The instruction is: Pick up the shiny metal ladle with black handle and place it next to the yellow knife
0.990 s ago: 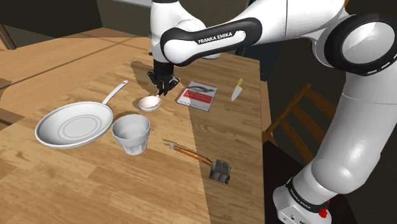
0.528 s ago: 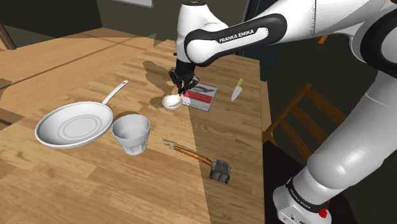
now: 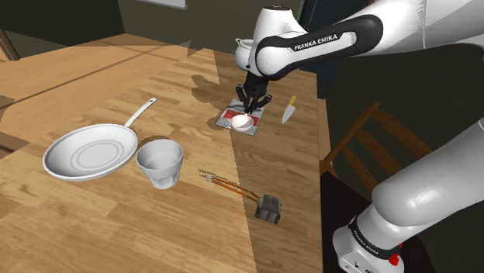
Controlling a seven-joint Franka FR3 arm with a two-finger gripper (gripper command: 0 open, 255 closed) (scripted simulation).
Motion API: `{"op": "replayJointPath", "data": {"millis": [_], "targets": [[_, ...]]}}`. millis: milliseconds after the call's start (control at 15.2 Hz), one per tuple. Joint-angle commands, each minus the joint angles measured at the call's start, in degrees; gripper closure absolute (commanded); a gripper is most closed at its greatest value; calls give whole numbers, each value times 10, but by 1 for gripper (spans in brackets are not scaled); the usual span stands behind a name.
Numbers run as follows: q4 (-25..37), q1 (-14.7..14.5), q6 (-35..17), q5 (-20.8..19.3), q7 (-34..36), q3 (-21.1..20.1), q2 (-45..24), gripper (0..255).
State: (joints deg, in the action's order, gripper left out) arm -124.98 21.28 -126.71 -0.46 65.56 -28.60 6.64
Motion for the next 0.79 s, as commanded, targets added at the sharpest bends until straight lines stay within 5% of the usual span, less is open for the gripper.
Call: {"op": "replayJointPath", "data": {"millis": [0,726], "targets": [[-30,9,-8,18,-39,19,26,255],[-137,51,-14,58,-224,135,128,255]]}}
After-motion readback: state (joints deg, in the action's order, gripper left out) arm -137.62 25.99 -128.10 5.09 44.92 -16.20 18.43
